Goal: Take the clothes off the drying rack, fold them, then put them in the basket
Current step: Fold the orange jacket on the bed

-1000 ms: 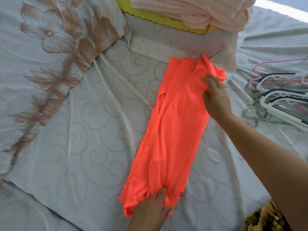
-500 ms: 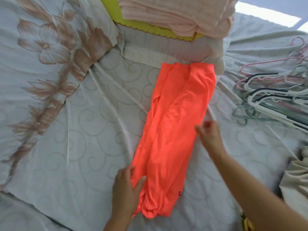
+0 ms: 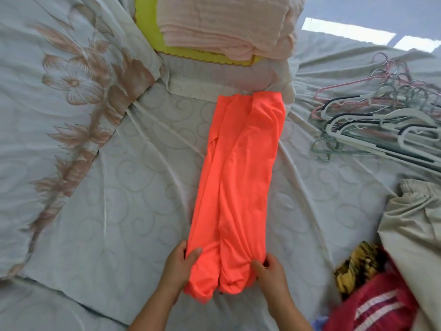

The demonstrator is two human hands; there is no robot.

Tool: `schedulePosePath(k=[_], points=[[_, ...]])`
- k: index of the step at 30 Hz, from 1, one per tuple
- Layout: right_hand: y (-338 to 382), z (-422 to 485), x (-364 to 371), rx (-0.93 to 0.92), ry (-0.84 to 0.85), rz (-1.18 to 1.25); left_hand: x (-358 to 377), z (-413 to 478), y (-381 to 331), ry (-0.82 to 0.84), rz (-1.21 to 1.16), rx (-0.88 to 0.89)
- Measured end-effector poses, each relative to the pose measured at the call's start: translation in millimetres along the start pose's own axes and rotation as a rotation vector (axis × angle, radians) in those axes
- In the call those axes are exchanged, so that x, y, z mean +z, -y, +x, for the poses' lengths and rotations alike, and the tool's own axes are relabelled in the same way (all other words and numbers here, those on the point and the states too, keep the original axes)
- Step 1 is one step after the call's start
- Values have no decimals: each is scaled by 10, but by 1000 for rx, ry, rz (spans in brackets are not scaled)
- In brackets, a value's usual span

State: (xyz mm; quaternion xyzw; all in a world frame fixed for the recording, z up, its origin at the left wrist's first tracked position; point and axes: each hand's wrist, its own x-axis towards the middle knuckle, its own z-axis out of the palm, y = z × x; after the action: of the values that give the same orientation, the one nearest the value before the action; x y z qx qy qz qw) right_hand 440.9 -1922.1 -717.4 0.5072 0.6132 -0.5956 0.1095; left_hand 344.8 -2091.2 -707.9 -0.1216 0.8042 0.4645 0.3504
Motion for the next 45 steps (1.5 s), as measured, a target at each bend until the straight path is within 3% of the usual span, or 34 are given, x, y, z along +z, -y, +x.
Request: schedulePosePath(k=[3, 7, 11, 15, 20, 26, 32, 35, 39, 41, 43, 45], points=[[-156, -185, -238, 19, -28, 135, 60, -174, 108, -61, -111, -16], [-494, -449, -578, -34, -30, 89, 250, -593, 316, -45, -158, -38], [-922, -794, -945, 25, 28, 58, 396, -1129, 582, -21, -200, -124], [-1113, -1212, -1219, 72, 90, 75, 423, -1637, 822, 13, -118, -198], [-1004, -1412, -1405, 39, 175, 77, 388, -1756, 783, -57, -90, -199], [-204, -932, -1320, -33, 140, 176, 308, -1258, -128, -9, -513, -114], [1099, 202, -1172, -151, 79, 196, 199, -133, -1151, 141, -558, -3], [1287, 682, -1031, -118, 32, 175, 216, 316, -1301, 204, -376, -68], [829, 948, -837, -43, -108, -115, 340, 571, -771, 12, 167, -144], [544, 876, -743, -48, -200, -243, 434, 529, -578, 31, 189, -130], [401, 734, -653, -30, -224, -182, 531, 494, -541, 12, 161, -110], [399, 572, -595, 67, -146, -55, 625, 491, -559, -13, 153, -126]])
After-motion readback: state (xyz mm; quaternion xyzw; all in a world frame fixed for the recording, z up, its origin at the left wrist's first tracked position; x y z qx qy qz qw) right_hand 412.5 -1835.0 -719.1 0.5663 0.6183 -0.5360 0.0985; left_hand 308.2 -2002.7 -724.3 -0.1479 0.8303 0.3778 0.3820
